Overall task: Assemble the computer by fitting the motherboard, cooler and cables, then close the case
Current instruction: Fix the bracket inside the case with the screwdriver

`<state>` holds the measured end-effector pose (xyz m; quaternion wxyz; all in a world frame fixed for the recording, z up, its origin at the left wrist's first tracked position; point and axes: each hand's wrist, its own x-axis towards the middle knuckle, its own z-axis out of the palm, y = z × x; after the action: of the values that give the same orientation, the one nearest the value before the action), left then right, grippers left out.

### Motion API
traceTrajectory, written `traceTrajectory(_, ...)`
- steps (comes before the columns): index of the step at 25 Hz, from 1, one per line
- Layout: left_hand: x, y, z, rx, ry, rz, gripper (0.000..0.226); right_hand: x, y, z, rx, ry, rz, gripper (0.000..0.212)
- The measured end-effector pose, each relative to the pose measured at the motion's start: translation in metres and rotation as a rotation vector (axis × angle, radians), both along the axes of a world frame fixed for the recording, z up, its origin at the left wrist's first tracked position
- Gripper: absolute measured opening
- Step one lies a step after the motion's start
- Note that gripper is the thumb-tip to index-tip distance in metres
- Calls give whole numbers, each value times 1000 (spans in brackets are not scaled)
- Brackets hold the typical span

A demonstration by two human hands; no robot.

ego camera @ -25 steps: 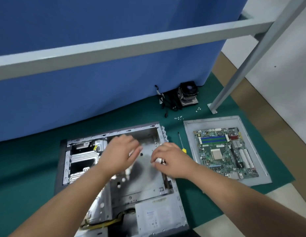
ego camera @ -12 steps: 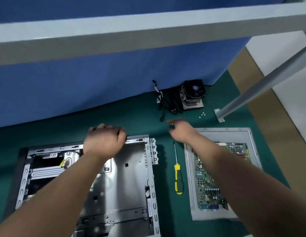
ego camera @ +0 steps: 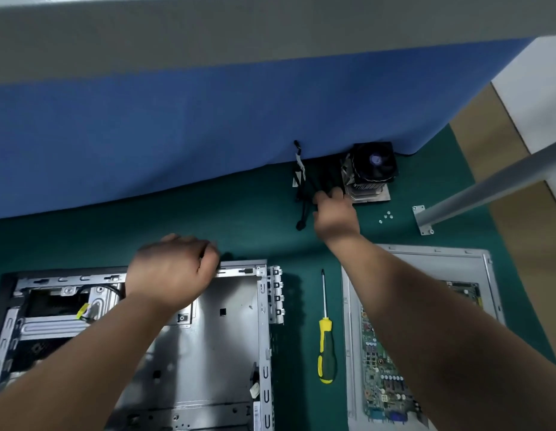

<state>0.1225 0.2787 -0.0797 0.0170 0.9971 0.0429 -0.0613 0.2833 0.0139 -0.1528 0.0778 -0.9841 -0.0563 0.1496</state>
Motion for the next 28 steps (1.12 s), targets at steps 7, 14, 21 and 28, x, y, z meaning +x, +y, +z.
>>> traceTrajectory(7, 0, -3, 5, 2, 38, 10, 43, -11, -11, 6, 79, -172, -13, 33)
traceTrajectory(14, 0, -1, 4, 3, 62, 55, 44, -63, -15, 53, 484, -187, -72, 27)
traceTrajectory(21, -25, 4, 31, -454, -162, -93, 50, -196, 14, 123, 888, 20, -215, 32)
traceTrajectory(28, -128, -14, 40, -209, -426, -644, 29, -283, 35, 146, 883, 124, -80, 49)
